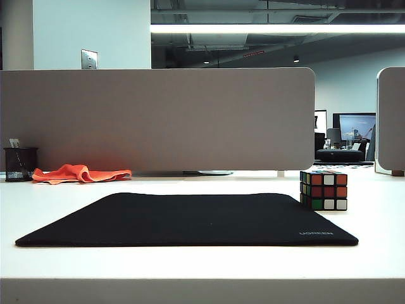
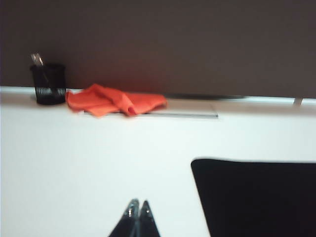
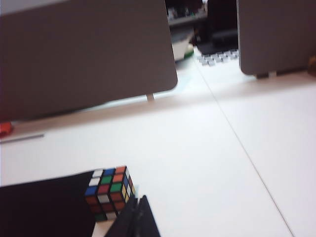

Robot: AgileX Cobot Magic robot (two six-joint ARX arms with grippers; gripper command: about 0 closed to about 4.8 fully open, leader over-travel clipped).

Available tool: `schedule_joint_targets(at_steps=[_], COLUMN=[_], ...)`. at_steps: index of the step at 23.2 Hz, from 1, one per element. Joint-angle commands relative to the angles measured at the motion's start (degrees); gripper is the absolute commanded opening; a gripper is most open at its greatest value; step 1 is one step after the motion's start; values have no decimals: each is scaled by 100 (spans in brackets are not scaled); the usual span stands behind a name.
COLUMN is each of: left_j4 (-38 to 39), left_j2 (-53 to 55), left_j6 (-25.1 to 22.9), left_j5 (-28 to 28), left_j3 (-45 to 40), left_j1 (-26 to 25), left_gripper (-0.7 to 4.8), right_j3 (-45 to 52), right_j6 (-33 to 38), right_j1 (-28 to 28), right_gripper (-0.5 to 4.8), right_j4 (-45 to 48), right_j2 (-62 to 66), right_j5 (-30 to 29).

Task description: Pick up the cube on the right side of the mouse pad, then place it in the center of the mouse pad.

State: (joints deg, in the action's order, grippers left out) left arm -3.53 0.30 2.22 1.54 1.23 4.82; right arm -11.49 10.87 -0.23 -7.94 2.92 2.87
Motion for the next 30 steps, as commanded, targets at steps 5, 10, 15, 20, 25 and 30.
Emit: schedule_joint_targets(at_steps=[5, 10, 15, 20, 25, 30], left_j4=[103, 466, 984, 1436, 1515, 1552], left_j2=[-13, -13, 83, 437, 1084, 1989], left_j6=[275, 258, -70, -385, -382, -398], left_j5=[-72, -544, -1453, -1493, -1700, -1998], left_j3=[308, 671, 1178, 1589, 1952, 2413], left_j1=[-13, -13, -11, -11, -13, -13], left_gripper=[-6, -6, -6, -5, -4, -4], right_j3=[-933, -1928, -2857, -3331, -3928, -4286], right_j6=[-131, -531, -516, -514, -857, -938], right_j1=[2, 4, 28, 273, 660, 907], right_gripper=[-5, -4, -4, -4, -4, -4], right_j4=[-785, -1154, -1567, -1768, -2269, -2433], right_j2=[844, 2223, 3504, 4100, 4765, 5254], right_j5=[-28, -560, -1220, -1156, -927, -1086])
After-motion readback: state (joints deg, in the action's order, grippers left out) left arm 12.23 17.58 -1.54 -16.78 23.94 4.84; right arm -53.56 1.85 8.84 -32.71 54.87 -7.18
